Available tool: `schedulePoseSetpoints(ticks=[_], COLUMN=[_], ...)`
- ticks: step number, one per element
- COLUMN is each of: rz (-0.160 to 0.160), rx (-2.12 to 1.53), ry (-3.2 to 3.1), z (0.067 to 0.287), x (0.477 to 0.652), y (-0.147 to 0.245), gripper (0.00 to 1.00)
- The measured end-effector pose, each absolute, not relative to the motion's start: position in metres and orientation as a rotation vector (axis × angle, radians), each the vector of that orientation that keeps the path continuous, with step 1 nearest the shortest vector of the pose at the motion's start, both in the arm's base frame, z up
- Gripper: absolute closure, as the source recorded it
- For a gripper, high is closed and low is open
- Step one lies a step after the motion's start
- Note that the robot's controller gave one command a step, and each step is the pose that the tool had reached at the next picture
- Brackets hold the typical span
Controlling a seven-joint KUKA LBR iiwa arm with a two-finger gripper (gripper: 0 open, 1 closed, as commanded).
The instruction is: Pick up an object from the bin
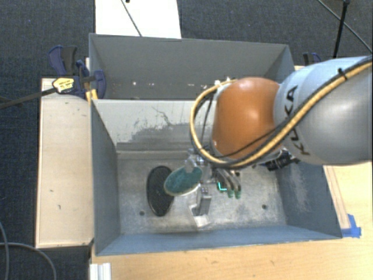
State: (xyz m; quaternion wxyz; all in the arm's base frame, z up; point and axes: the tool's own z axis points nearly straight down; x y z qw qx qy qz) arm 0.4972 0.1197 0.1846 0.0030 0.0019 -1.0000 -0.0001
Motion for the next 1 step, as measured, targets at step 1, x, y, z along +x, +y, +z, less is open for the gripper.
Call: schedulePoseSetpoints(ticks=[1], rz=[-0.007], rx=[0.435], ry=[-3.118], z=[0.0715], x=[0.5516], y=[0.1136], gripper=[0.00])
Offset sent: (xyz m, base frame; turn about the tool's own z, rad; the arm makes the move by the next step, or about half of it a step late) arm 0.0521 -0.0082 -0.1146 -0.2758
